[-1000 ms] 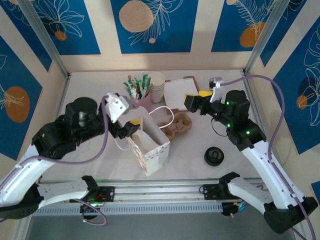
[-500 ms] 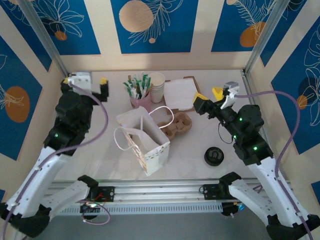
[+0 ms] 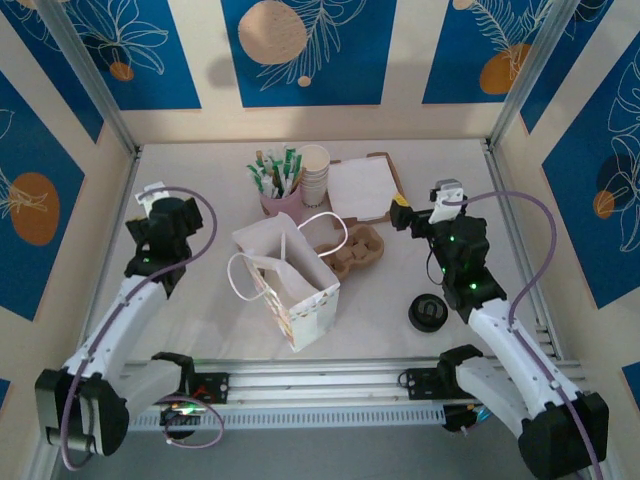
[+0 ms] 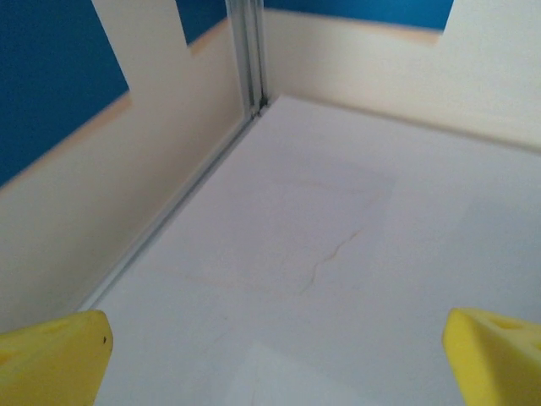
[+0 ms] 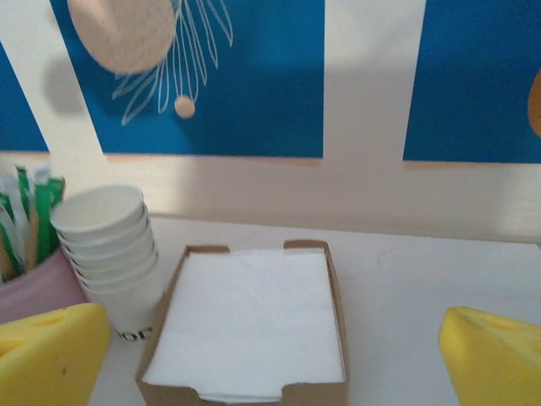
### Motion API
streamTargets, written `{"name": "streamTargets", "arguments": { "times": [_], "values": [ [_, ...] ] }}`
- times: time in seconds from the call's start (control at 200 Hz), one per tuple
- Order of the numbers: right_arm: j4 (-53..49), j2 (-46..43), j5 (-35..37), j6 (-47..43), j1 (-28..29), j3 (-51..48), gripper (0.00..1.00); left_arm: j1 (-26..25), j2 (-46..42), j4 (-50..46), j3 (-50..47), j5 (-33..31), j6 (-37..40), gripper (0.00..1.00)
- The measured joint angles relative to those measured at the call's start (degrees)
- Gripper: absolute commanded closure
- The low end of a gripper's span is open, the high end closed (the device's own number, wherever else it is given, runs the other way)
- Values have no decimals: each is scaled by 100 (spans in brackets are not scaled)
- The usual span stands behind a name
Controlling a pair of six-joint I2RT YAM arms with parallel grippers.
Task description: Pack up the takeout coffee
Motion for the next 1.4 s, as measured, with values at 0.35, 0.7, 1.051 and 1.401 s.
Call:
{"name": "streamTargets", "arguments": {
  "times": [0.35, 0.7, 1.051, 1.401],
  "values": [
    [531, 1014, -535, -186, -901, -684, 1, 9, 684, 1764, -1099, 33, 487, 0],
    [1067, 1895, -892, -192, -997, -831, 1, 15, 1615, 3038, -1941, 103, 850, 0],
    [1589, 2870, -890, -192, -997, -831, 1, 17, 1886, 3665, -1792, 693, 1115, 0],
    [2343, 3429, -868, -210, -1058, -850, 1, 79, 2468, 5069, -2096, 944, 1416, 0]
  ]
}}
